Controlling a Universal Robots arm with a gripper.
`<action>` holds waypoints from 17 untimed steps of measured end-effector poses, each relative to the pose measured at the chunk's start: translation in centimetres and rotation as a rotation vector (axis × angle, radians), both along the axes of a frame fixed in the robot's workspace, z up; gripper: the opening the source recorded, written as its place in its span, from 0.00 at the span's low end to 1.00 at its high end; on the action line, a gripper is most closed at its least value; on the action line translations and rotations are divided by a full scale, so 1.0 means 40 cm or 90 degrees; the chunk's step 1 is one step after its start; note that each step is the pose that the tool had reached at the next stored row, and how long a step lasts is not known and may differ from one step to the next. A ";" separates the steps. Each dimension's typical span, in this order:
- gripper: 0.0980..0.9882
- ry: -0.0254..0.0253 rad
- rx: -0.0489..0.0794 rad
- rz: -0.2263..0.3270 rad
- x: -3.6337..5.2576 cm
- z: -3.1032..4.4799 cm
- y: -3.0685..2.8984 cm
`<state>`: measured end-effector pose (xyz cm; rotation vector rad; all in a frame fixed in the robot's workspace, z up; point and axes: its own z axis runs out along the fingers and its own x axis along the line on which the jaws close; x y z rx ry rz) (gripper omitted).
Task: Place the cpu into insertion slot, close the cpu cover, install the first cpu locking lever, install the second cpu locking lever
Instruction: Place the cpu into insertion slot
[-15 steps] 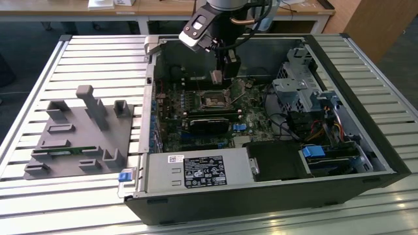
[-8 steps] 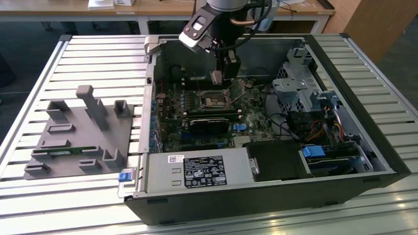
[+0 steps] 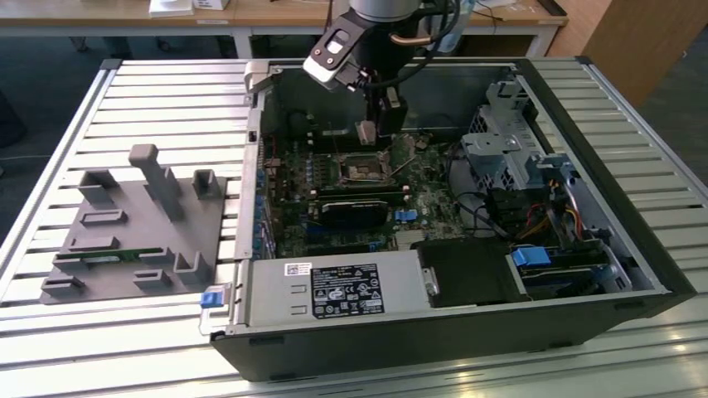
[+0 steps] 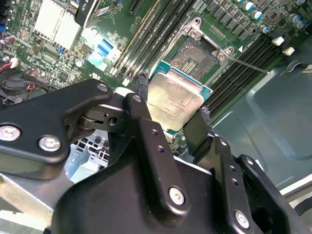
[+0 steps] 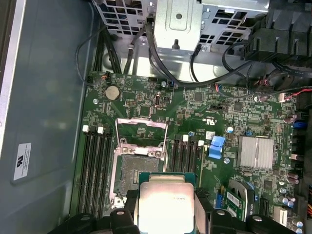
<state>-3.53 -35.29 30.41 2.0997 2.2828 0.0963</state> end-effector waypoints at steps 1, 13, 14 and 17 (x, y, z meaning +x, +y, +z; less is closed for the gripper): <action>0.50 0.0000 0.000 0.000 0.000 -0.001 0.000; 0.50 0.0000 0.000 -0.004 -0.001 -0.018 0.000; 0.50 0.0000 0.000 -0.004 -0.001 -0.020 0.000; 0.50 0.0001 0.000 -0.004 -0.001 -0.023 0.000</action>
